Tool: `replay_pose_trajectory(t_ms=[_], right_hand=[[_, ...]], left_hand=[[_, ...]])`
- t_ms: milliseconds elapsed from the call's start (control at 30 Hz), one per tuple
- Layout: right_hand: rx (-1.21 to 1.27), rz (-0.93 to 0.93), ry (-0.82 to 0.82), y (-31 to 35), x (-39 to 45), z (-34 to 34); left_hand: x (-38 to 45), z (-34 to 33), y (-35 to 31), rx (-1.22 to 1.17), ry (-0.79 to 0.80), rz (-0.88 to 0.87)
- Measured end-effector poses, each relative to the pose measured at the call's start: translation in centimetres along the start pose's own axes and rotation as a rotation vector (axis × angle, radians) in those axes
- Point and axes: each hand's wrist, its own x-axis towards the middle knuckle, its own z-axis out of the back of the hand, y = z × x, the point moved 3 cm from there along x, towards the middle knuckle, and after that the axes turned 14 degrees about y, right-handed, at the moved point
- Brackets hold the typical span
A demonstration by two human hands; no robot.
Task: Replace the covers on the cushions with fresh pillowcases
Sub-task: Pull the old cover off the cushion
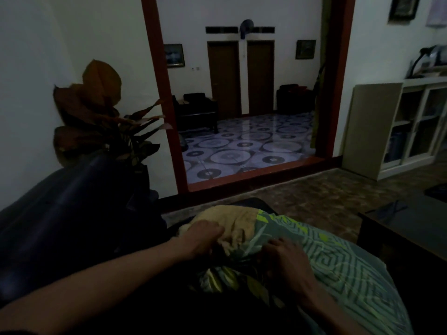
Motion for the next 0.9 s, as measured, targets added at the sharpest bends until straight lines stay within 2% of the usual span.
replay_pose_trajectory(t_ms=[133, 200, 300, 400, 467, 567, 667, 767, 900], right_hand=[[0.199, -0.089, -0.154, -0.9, 0.8, 4.3], [0.178, -0.04, -0.08, -0.9, 0.4, 4.2], [-0.01, -0.016, 0.1, -1.7, -0.2, 1.7], [-0.1, -0.01, 0.05, -2.9, 0.2, 0.5], [-0.048, -0.01, -0.002, -3.3, 0.7, 0.9], [0.057, -0.066, -0.088, -4.2, 1.3, 2.0], [0.107, -0.081, -0.129, -5.2, 1.9, 2.9], [0.127, -0.077, -0.151, -6.0, 2.1, 4.0], [0.125, -0.05, -0.172, -6.8, 2.8, 6.5]], left_hand=[[0.4, 6.8, 2.7, -0.127, -0.307, 0.042], [1.0, 8.5, 3.1, -0.128, -0.359, 0.03], [1.6, 8.6, 3.1, -0.171, -0.419, -0.014], [1.7, 7.8, 3.2, -0.203, -0.5, -0.018], [1.8, 7.3, 3.5, -0.225, -0.54, -0.008], [1.7, 6.5, 2.6, -0.239, -0.687, -0.155], [2.5, 4.5, 0.7, -0.043, -0.684, -0.299], [3.6, 3.8, 0.5, -0.003, -0.73, -0.25], [2.7, 7.3, 1.6, -0.17, -0.788, -0.107]])
